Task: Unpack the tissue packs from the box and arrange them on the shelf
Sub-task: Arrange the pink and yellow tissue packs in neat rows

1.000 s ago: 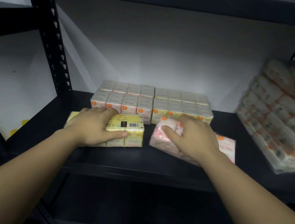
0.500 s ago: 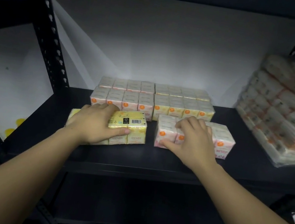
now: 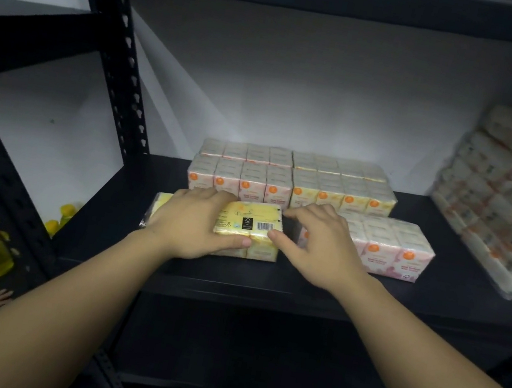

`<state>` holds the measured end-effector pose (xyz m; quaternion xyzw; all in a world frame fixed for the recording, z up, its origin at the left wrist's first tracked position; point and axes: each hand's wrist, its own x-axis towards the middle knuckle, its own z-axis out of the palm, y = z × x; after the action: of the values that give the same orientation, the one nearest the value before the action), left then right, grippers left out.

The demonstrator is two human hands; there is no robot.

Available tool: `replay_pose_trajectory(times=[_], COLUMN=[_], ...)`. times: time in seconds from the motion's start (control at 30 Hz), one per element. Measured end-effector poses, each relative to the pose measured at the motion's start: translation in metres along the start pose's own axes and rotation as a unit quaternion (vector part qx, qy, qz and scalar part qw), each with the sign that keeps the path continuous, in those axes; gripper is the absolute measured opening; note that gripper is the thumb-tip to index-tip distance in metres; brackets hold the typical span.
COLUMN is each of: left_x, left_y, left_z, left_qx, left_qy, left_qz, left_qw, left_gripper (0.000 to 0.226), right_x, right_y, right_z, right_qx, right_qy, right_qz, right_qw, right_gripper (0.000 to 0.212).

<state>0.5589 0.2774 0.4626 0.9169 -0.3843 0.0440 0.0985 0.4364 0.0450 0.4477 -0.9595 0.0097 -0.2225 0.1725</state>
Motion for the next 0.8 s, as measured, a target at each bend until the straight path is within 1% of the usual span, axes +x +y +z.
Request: replay_pose_trajectory(times=[0.17, 0.27, 0.3, 0.37, 0.43, 0.53, 0.57, 0.67, 0.8], left_x=[0.000, -0.001, -0.001, -0.003, -0.005, -0.008, -0.008, -0.007, -0.003], left_y=[-0.002, 0.001, 0.001, 0.001, 0.001, 0.005, 0.006, 0.008, 0.014], left_z=[-0.009, -0.017, -0.018, -0.021, -0.027, -0.039, -0.041, -0.044, -0.056], left_qx=[-0.052, -0.065, -0.065, -0.060, -0.062, -0.035, -0.017, -0.007, 0.006], left_qy=[-0.042, -0.065, -0.069, -0.077, -0.083, -0.098, -0.096, -0.106, -0.186], left_qz=[-0.011, -0.011, -0.013, -0.021, -0.037, -0.098, -0.121, -0.176, -0.188], left_qw=[0.998, 0.996, 0.995, 0.995, 0.994, 0.990, 0.988, 0.979, 0.964], left_gripper=[0.093, 0.086, 0.088, 0.100, 0.103, 0.087, 0.087, 0.105, 0.112], right_x=[0.000, 0.002, 0.002, 0.003, 0.004, 0.006, 0.007, 0.011, 0.009], right_y=[-0.005, -0.005, -0.005, -0.006, -0.008, -0.015, -0.018, -0.027, -0.037], right_z=[-0.010, -0.013, -0.012, -0.010, -0.008, -0.008, -0.007, -0.003, 0.005], right_qx=[0.020, 0.032, 0.027, 0.020, 0.025, 0.028, 0.029, 0.030, 0.041], right_qy=[-0.009, -0.045, -0.063, -0.087, -0.077, -0.045, -0.039, -0.043, -0.064], right_qz=[-0.008, -0.022, -0.027, -0.029, -0.029, -0.033, -0.033, -0.028, -0.025], right_qw=[1.000, 0.998, 0.997, 0.996, 0.996, 0.998, 0.998, 0.998, 0.997], right_gripper=[0.055, 0.059, 0.061, 0.063, 0.061, 0.060, 0.059, 0.058, 0.056])
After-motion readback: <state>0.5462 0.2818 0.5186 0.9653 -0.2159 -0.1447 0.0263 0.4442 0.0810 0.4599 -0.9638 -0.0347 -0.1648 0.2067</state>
